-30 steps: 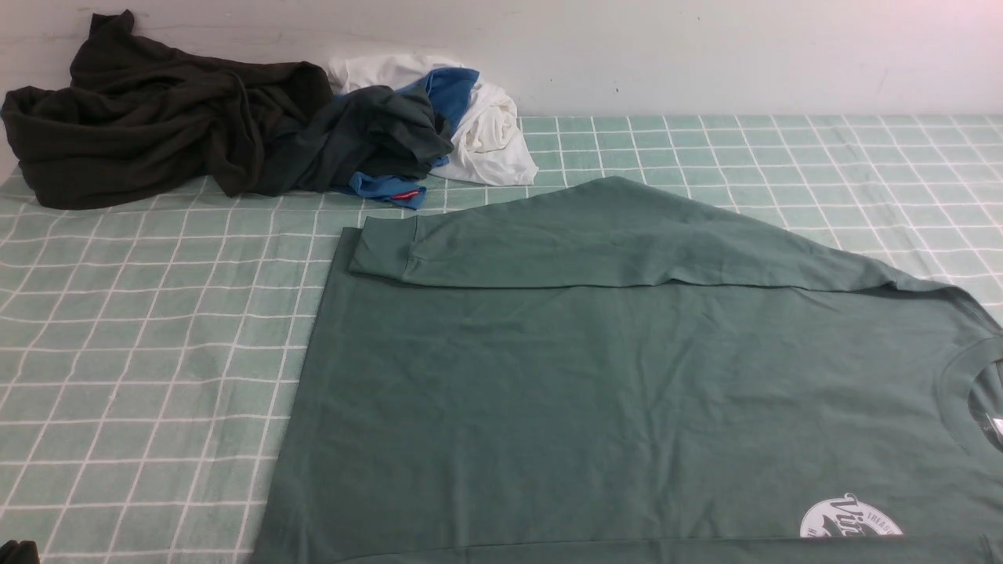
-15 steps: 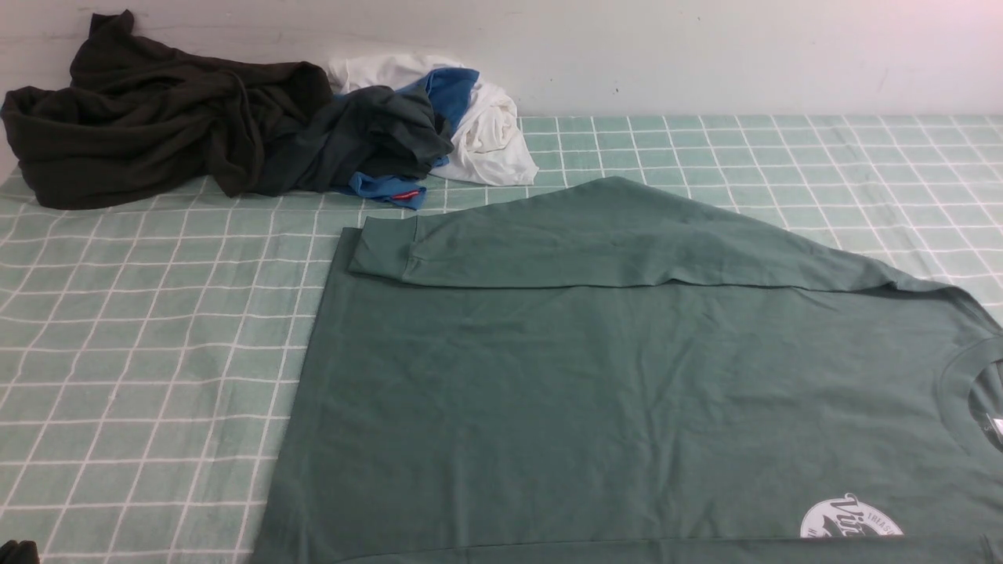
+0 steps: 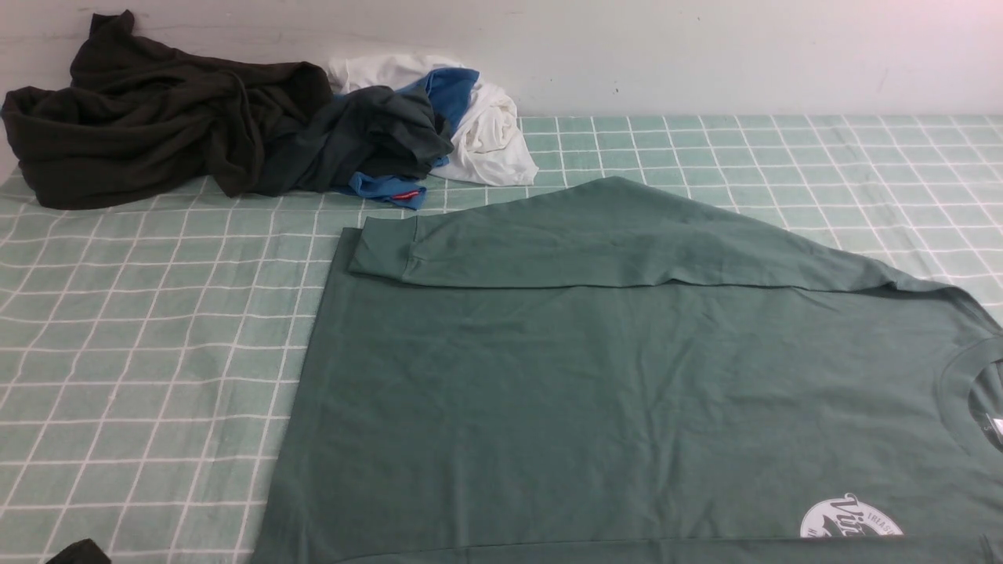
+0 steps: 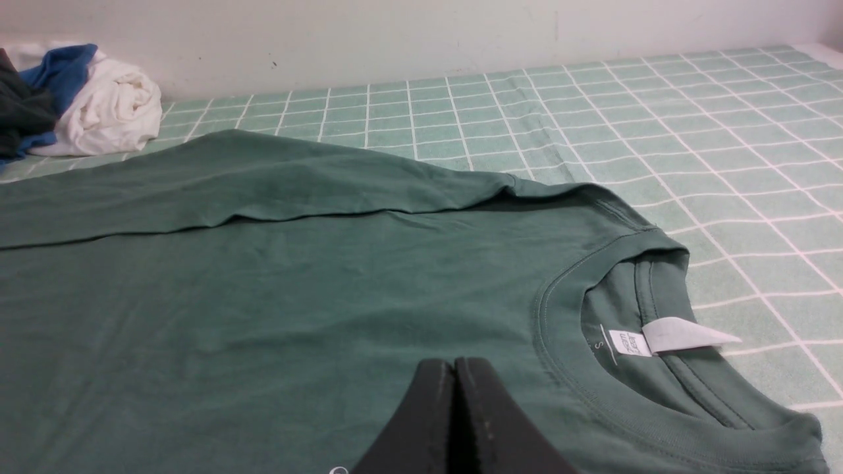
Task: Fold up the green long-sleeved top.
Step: Use the left arm to clamp the cuff closest to it
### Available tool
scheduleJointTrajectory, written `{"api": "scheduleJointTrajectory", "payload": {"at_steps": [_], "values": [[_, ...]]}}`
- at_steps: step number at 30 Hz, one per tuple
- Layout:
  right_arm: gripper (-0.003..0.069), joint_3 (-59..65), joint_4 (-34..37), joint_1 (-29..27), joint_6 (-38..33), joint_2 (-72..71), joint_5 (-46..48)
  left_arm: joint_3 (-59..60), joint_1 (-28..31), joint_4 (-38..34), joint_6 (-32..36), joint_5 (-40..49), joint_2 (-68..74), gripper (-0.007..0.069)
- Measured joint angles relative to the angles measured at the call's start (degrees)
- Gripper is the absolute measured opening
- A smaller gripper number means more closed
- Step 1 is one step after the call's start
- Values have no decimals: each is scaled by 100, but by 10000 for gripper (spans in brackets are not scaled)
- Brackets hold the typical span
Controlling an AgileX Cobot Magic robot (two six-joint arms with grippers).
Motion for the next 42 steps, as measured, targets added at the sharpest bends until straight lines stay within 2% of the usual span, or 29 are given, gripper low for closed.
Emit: {"api": "scheduleJointTrajectory", "payload": {"at_steps": [1, 2, 5, 10, 13, 14, 15, 18, 19, 22, 23, 26, 31, 33, 35, 37, 38, 41, 42], "values": [[-14, 0, 206, 0, 46, 0, 2, 0, 0, -305, -59, -5, 0, -3], [-14, 0, 580, 0, 143, 0, 7, 0, 0, -924, -152, -13, 0, -3], [-14, 0, 1744, 0, 533, 0, 45, 0, 0, -1695, -156, -59, 0, -3], [-14, -5, 3987, 0, 1277, 0, 80, 0, 0, -2282, -42, -283, 0, -3], [-14, -11, 4535, 0, 1338, 0, 41, 0, 0, -2395, 244, -292, 0, -3], [-14, -11, 4680, 0, 1288, 0, 35, 0, 0, -2412, 659, -240, 0, -3], [-14, -11, 4687, 0, 1271, 0, 29, 0, 0, -2412, 712, -240, 0, -3], [-14, -11, 4716, 0, 998, 0, 15, -286, 0, -2412, 1684, 121, 0, -3], [-14, -11, 4716, 0, 672, 0, 15, -536, 0, -2400, 2116, 306, 11, -3], [-14, -98, 4608, 0, -287, 0, 168, -1135, 0, -2184, 2594, 839, 422, -4], [-14, -249, 4535, 0, -826, 5, 273, -1413, 0, -1934, 2677, 1116, 770, -4], [-14, -872, 4296, 0, -1567, 319, 296, -2207, -2, -1067, 2754, 1810, 1805, -4], [-14, -2450, 3477, 6, -2356, 1926, 829, -3939, -12, 738, 2821, 3528, 3701, -4], [-14, -2836, 3262, 27, -2529, 2393, 1172, -4346, -66, 1110, 2821, 3963, 4159, -4], [-14, -3870, 2637, 211, -2854, 3362, 2176, -5018, -489, 2024, 2729, 4635, 5053, -2], [-14, -4322, 2306, 438, -2928, 3947, 2927, -5175, -943, 2441, 2600, 4798, 5390, 1], [-14, -4610, 2046, 691, -2936, 4283, 3425, -5246, -1400, 2764, 2440, 4878, 5708, 13], [-14, -4870, 1621, 1254, -2869, 4919, 4484, -5263, -2284, 3222, 2091, 5014, 6183, 49], [-14, -4875, 1590, 1254, -2865, 4919, 4547, -5263, -2339, 3222, 2091, 5019, 6218, 53]]}}
